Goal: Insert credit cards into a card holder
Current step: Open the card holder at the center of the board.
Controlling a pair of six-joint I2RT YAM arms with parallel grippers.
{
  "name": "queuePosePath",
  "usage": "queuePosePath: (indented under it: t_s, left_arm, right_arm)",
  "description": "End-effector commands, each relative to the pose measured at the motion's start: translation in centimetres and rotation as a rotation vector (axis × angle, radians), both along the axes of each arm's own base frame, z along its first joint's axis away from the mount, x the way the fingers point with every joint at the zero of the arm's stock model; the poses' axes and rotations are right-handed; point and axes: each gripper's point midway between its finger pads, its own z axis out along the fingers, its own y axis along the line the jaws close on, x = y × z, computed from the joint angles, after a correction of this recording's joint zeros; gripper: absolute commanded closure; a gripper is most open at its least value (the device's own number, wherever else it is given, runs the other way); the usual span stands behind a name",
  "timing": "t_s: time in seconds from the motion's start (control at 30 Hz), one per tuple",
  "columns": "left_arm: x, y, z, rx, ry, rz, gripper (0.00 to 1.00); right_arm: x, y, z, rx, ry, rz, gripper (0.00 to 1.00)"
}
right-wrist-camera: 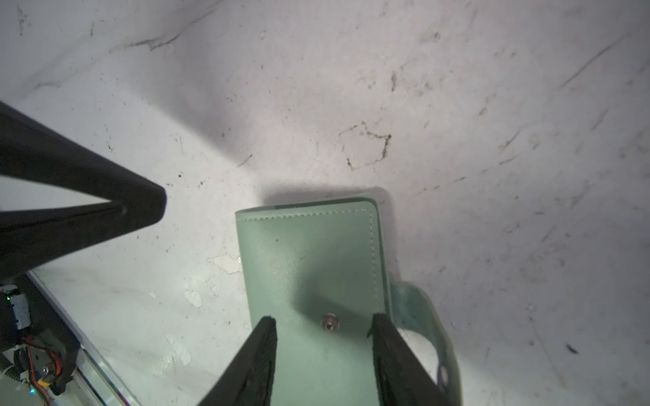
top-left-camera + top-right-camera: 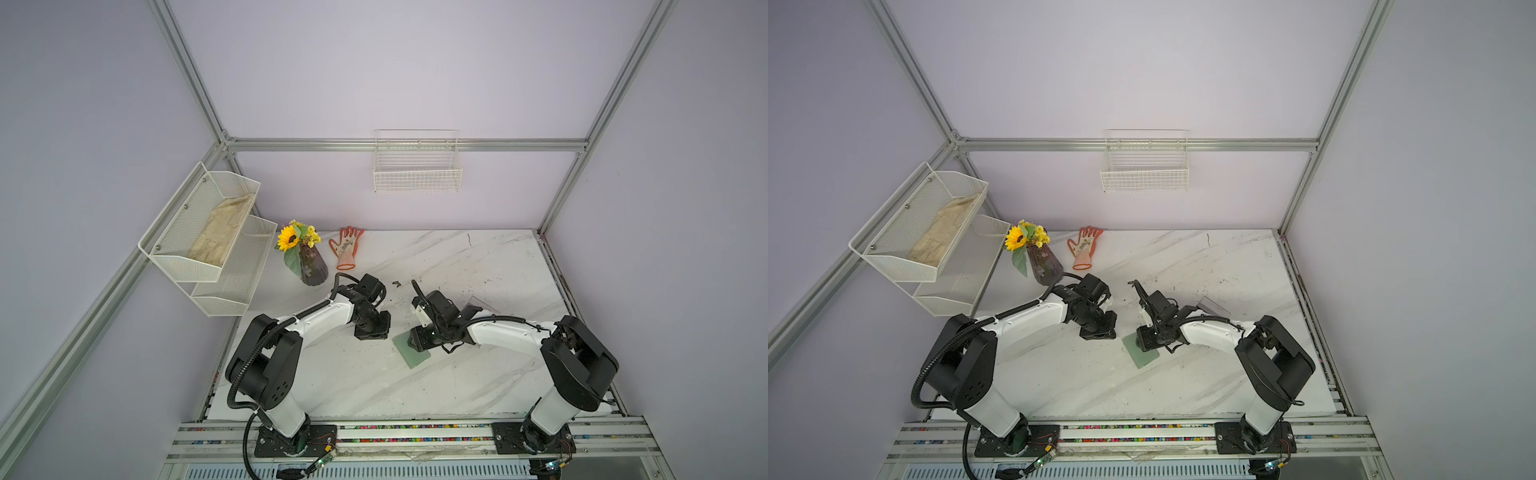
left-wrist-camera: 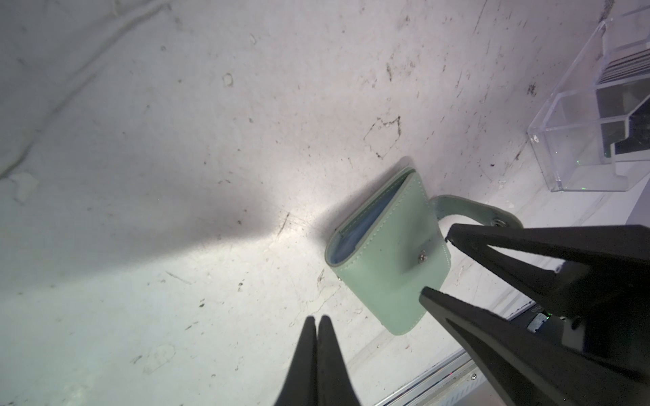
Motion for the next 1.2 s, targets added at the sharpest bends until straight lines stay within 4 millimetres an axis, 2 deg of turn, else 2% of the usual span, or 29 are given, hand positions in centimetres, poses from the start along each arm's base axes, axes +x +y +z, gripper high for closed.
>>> queuePosePath:
  t_s: [0.0,0.13,0.27,0.43,0.53,0.83,1.0,1.17]
  left_arm:
    - [-1.3,0.3,-1.1,-0.006,0.033,-0.001,1.00]
    - [-2.9,-0.5,-2.0,-0.055,0.068,-0.019,1.00]
    - [-3.4,-1.8,-2.5,-0.149,0.086,-0.031,1.00]
    - [-2.3,-2.5,-1.7,-0.162,0.047,-0.039,1.00]
    - [-1.8,-3.0,-2.0,-0.167,0.057,-0.044,1.00]
    - [-1.4,-4.1,-6.0,-0.174,0.146,-0.029,1.00]
    - [-0.5,-4.9,-5.3,-0.198,0.124,-0.039,1.00]
    - [0.0,-5.2,-4.6,-0.201,0.116,-0.049,1.00]
  right_arm:
    - [-0.3,-0.1,0.5,0.015,0.004,-0.007,0.54]
    - [-0.3,-0.4,0.1,0.002,0.002,-0.020,0.54]
    - [-0.4,-0.7,-0.6,-0.012,0.017,-0.022,0.54]
    - [-0.4,-0.9,-1.1,-0.020,0.024,-0.024,0.53]
    - [-0.6,-0.8,-1.3,-0.012,0.032,-0.021,0.53]
    - [-1.5,0.5,-1.3,0.072,0.076,0.022,0.53]
    - [-1.7,0.9,-1.4,0.089,0.087,0.029,0.53]
    - [-0.7,-0.1,-1.2,0.062,0.055,-0.038,0.52]
